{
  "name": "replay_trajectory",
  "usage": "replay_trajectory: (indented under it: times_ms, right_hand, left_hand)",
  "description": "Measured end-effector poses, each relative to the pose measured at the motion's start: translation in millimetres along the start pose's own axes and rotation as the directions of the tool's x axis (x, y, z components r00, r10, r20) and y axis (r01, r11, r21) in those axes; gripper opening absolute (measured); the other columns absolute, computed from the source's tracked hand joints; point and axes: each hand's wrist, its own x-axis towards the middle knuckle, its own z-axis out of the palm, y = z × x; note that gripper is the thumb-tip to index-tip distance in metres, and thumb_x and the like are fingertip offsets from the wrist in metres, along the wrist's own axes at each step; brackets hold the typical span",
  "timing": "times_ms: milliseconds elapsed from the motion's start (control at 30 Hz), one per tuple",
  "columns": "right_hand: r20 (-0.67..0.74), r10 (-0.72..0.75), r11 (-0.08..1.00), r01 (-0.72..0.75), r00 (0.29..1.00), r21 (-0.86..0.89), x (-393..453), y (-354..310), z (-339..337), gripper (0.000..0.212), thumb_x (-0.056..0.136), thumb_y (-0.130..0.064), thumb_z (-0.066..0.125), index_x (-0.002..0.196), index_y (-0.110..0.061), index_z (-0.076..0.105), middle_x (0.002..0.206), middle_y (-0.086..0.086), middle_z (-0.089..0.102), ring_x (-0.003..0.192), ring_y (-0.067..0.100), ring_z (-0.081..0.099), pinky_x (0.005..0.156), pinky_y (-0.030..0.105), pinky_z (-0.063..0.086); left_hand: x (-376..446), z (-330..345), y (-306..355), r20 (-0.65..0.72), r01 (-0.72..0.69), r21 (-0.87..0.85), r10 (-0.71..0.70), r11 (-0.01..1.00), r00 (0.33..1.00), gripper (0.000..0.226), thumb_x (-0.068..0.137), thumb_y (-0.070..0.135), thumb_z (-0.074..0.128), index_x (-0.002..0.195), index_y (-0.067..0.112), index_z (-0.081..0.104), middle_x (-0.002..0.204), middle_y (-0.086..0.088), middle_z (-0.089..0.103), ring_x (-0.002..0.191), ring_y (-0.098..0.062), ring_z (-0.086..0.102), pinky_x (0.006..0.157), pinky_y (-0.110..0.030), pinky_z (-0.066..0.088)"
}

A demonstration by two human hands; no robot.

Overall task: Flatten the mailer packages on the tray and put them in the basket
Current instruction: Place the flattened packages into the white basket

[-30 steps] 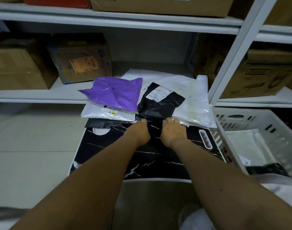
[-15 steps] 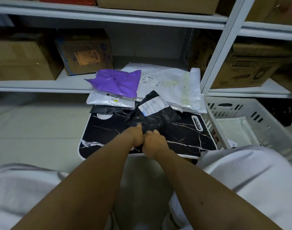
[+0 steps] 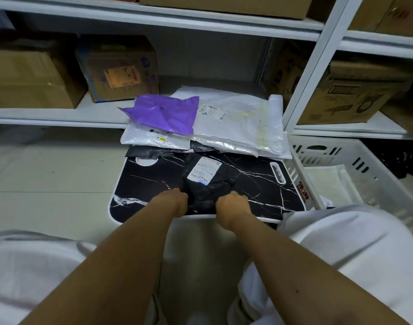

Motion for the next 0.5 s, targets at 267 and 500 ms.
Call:
replay_trajectory:
  times_ms: [267,500]
  right_hand:
    - [0.035,0.211,0.974,-0.213,0.977,0.08,8.5,24.4,9.8,0.03,0.09,-0.017,0.046,0.116,-0.013,0.061,0.116,0.008,0.064,0.118,0.028,0.049,0.098,0.043,0.039]
    - [-0.3,0.261,0.913,-0.134,0.918,0.385,20.4,10.9,23.3,0.032,0.097,-0.026,0.04,0.125,-0.013,0.048,0.13,0.007,0.046,0.123,0.026,0.044,0.1,0.042,0.038]
  left_hand:
    - [15.1,13.1,-2.6,0.045,0.084,0.078,-0.087,0.993,0.995,0.036,0.088,0.014,0.048,0.121,0.012,0.06,0.129,-0.013,0.057,0.114,-0.031,0.056,0.097,-0.044,0.047]
    - [18.6,2.1,27.7,-0.352,0.044,-0.117,-0.082,0.992,0.932,0.05,0.097,0.03,0.044,0.14,0.008,0.034,0.143,-0.015,0.032,0.132,-0.032,0.034,0.103,-0.044,0.037]
